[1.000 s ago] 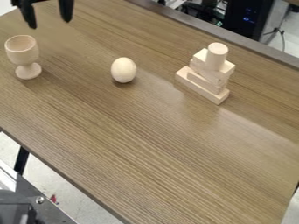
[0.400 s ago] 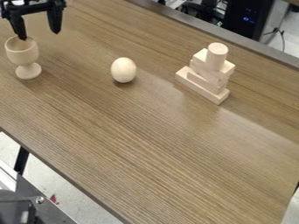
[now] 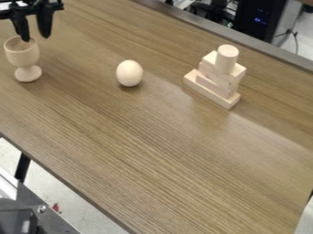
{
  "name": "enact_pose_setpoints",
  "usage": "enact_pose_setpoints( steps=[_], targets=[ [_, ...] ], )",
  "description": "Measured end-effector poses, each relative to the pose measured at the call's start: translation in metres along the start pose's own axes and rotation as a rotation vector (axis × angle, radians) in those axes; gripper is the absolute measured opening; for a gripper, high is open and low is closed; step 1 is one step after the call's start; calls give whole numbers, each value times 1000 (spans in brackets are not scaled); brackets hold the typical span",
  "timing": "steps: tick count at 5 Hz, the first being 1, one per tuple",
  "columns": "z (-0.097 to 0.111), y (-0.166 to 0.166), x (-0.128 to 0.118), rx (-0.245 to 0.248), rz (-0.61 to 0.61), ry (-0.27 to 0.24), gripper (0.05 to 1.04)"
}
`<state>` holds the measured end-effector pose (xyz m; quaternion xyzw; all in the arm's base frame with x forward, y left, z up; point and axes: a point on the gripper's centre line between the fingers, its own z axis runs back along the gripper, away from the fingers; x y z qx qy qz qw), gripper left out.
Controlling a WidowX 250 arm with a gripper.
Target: Move the cup to top of the tower
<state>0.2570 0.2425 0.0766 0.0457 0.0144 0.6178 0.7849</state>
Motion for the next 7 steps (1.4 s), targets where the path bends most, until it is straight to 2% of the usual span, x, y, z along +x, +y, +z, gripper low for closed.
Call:
enact_pose_setpoints(
  steps=[1,2,3,4,5,6,7],
  targets=[
    [-14,2,-3,31,11,36,162],
    [-14,4,-2,32,26,28,99],
    [-12,5,-2,27,31,14,99],
    [1,4,-4,-9,41,4,99],
    [50,-3,-15,-72,6,-42,99],
    [102,-28,-33,-125,-84,-103,99],
    [134,-50,-56,-141,-192,-54,99]
  ],
)
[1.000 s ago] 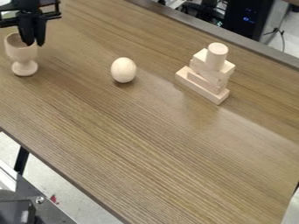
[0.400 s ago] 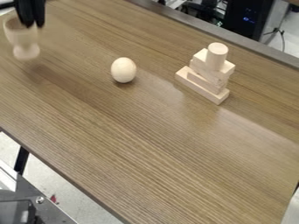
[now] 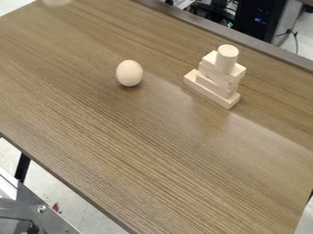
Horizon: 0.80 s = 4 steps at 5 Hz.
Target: Move the cup to top of the tower
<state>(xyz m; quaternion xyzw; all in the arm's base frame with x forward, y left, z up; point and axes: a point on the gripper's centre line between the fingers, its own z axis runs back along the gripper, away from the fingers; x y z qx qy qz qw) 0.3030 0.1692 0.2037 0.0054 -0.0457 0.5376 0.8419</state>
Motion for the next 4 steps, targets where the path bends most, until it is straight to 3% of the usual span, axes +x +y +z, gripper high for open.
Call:
enact_pose_setpoints(
  steps=[1,2,3,4],
  targets=[
    [5,-28,-27,58,-109,110,99],
    [13,-45,-56,83,-201,177,99],
    [11,-48,-83,91,-267,202,99],
    [25,-43,-115,53,-321,189,99]
  ],
)
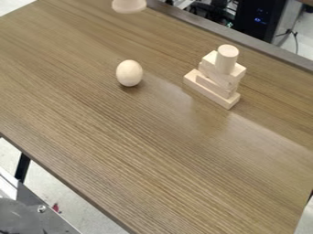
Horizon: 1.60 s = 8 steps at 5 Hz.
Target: Move the cup to top of the tower
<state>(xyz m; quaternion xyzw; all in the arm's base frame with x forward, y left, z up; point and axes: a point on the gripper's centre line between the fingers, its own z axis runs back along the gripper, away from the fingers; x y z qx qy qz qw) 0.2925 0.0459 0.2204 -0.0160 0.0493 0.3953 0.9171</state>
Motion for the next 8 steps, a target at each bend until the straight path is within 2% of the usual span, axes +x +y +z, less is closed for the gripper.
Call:
enact_pose_setpoints(
  steps=[1,2,3,4,6,8],
  targets=[
    [-1,-17,-30,-13,-79,-11,99],
    [-7,-40,-55,-28,-178,-47,99],
    [-22,-60,-65,-50,-271,-96,99],
    [-31,-75,-61,-62,-302,-109,99],
    [-24,-99,-44,-101,-317,-111,99],
    [-25,-108,-43,-129,-345,-134,99]
  ],
)
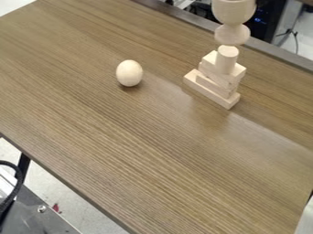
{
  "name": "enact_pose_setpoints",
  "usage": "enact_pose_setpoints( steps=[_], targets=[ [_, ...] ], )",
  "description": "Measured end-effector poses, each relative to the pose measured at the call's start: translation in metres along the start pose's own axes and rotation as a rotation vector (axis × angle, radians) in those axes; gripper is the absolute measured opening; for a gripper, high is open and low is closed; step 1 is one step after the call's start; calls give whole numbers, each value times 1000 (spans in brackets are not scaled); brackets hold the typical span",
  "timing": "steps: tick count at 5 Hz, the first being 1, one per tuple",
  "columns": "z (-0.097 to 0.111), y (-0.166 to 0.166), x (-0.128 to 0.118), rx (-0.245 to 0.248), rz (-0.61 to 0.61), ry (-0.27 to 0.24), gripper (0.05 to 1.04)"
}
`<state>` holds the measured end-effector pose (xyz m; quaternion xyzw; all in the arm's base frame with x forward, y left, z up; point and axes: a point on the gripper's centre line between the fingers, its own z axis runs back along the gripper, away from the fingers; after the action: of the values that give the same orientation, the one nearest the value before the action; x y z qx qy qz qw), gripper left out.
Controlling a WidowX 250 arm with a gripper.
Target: Move the cup to top of the tower
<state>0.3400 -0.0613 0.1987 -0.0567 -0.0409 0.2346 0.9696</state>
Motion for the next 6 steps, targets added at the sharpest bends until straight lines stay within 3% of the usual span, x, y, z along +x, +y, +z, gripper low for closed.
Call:
enact_pose_setpoints(
  steps=[4,6],
  targets=[
    [-26,-7,20,18,-53,-25,99],
    [-29,-9,34,19,-57,-36,99]
  ],
)
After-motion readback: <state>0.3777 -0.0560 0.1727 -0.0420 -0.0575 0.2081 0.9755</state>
